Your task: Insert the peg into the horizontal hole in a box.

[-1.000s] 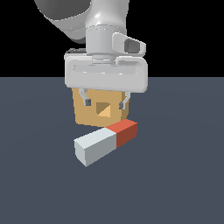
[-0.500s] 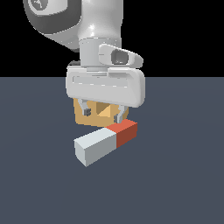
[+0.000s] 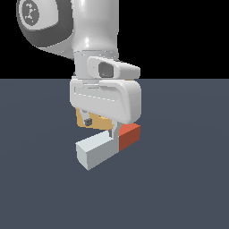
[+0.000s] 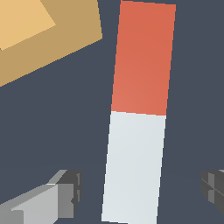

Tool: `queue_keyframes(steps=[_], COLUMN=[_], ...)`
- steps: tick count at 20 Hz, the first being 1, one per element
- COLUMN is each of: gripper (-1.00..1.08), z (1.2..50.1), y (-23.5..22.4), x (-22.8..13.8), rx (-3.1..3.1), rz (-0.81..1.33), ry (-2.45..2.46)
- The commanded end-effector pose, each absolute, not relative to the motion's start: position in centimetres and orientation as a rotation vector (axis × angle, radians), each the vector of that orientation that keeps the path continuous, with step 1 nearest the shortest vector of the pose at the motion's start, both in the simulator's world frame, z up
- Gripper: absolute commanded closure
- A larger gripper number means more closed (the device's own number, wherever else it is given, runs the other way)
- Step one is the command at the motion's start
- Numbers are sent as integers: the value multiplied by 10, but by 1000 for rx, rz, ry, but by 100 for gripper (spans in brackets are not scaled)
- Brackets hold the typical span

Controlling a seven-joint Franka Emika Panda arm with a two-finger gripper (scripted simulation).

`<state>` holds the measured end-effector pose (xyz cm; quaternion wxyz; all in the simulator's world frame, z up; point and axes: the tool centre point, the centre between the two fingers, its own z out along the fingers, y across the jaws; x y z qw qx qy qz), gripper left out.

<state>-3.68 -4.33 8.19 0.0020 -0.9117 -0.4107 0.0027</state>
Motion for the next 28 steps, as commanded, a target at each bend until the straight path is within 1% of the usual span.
queue_keyframes(steps=[1,13,23,28], gripper=[-92,-92,-92,-92], z=[79,72,31,24], y=[-45,-46,-46,-46], x=[-38,-41,-42,-41], rx=[-2888,-2915,-2918,-2918], rz=[4,1,0,0], ry=[-1232,-1170,-1164,-1164])
